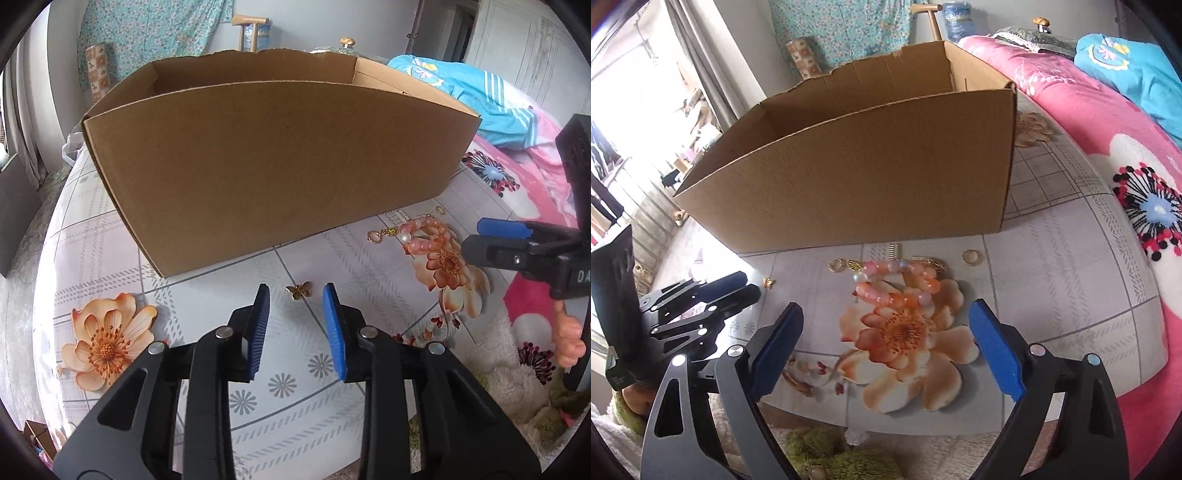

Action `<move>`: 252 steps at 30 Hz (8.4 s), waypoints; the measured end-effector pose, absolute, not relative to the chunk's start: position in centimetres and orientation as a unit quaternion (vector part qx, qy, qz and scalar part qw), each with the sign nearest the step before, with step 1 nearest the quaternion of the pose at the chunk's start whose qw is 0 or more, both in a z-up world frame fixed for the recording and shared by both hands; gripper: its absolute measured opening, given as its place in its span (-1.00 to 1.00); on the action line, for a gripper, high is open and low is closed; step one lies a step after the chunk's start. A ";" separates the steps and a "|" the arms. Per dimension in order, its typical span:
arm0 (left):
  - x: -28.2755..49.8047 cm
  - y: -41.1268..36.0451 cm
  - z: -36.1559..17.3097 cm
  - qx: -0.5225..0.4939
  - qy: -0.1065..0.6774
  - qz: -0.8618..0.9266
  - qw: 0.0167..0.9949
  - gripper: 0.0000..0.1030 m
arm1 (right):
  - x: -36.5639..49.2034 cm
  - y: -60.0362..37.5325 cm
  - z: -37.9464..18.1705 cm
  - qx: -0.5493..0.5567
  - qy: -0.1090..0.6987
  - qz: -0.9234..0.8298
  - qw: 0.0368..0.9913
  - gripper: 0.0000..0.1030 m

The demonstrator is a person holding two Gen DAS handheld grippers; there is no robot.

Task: Organize jewelry
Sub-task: 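Move both grippers back to the table beside the gold charms, then close the left gripper on the gold butterfly charm while the right gripper approaches the pink bracelet, then close the right gripper on a small gold ring while the left gripper holds the butterfly charm, then carry the butterfly charm and gold ring over the cardboard box with both grippers, then open both grippers to drop the charm and ring into the box, then move both grippers back to the table and close the left gripper on a gold ring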

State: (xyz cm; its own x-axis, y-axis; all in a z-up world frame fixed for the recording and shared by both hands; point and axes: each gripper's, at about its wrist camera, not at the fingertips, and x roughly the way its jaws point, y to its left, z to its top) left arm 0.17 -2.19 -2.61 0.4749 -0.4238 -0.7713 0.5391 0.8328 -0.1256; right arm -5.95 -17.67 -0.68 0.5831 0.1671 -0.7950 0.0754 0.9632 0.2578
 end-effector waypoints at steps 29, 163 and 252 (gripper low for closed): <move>-0.6 -1.9 -3.2 0.098 0.423 -0.260 0.862 -0.79 | -4.5 -13.6 -0.7 0.052 0.435 0.061 0.897 -0.12; 16.6 -9.1 3.8 0.013 0.517 -0.295 0.803 -0.61 | 13.8 -19.9 4.5 0.100 0.532 0.149 0.827 -0.77; -0.8 -5.6 -3.8 0.134 0.391 -0.300 0.860 -0.82 | -2.7 -16.3 -2.4 0.099 0.428 0.078 0.895 -0.59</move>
State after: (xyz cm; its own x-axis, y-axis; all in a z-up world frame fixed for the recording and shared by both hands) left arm -0.77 -5.61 -3.84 0.5138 -0.4105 -0.7533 0.6204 0.7843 -0.0042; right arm -2.74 -16.35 -2.37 0.6218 0.2242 -0.7504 -0.0555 0.9683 0.2434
